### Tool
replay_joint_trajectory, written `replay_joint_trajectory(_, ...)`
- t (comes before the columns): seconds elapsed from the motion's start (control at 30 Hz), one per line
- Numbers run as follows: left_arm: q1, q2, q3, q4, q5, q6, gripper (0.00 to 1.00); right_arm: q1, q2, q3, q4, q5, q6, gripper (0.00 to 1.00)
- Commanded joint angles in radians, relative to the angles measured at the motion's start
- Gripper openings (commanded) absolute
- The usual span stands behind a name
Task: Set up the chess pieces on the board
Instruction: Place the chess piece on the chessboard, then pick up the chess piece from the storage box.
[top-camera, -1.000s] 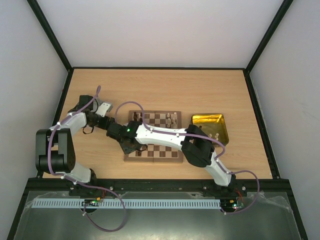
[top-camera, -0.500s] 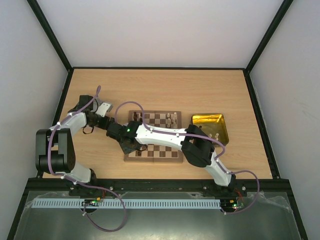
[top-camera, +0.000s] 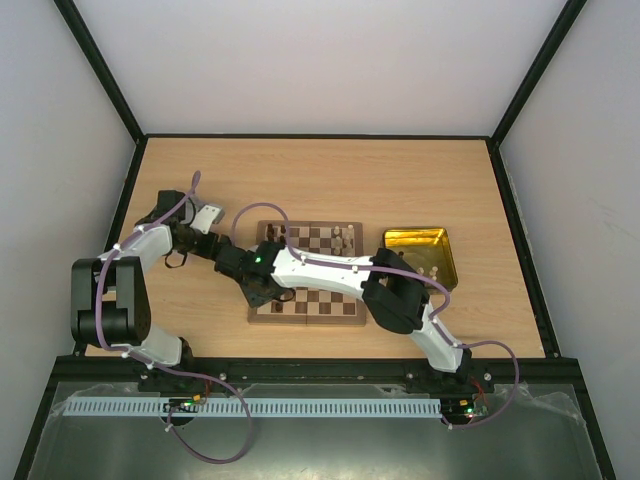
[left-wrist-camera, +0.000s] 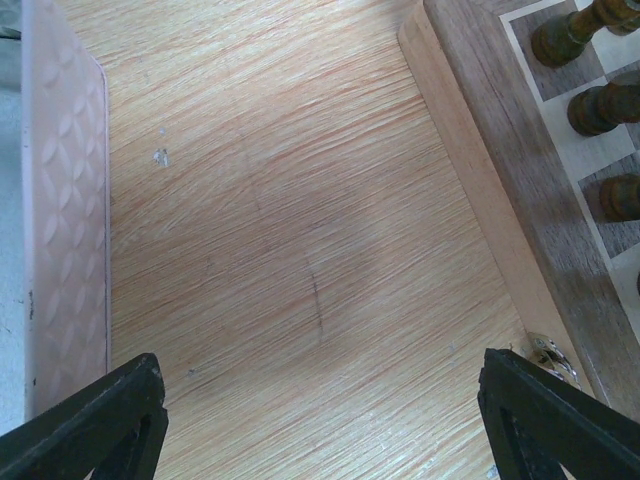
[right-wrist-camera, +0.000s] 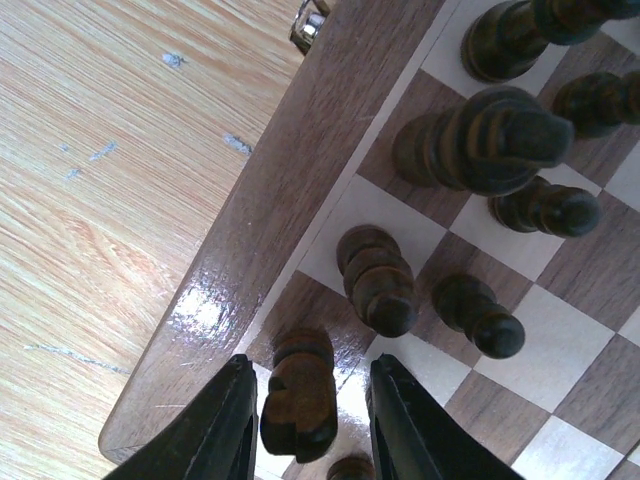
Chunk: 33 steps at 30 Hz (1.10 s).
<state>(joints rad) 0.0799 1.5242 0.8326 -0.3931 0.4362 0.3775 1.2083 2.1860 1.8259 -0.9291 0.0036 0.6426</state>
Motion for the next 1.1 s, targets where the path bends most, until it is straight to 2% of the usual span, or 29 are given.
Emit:
replay_joint_trajectory(0.0,0.009,-0.002,-0.014,0.002,0.001,0.006,0.86,-0.009,-0.046,-0.009,-0.002,0.026,-0.003,0.3)
replay_joint_trajectory(0.4,0.008,0.006,-0.012,0.0,0.004,0.006,0.86,-0.017,-0.092,0.035,-0.04,0.03,0.004,0.31)
replay_joint_trajectory(0.67,0.009,0.011,-0.012,0.002,0.006,0.008,0.86,-0.071,-0.231,0.032,-0.091,0.02,0.008,0.31)
replay_joint_trajectory(0.83,0.009,0.008,-0.013,0.003,0.006,0.006,0.86,-0.179,-0.376,-0.055,-0.092,0.068,0.002,0.31)
replay_joint_trajectory(1.07,0.009,-0.013,-0.021,0.02,0.001,0.002,0.86,-0.469,-0.611,-0.349,-0.002,0.131,-0.003,0.31)
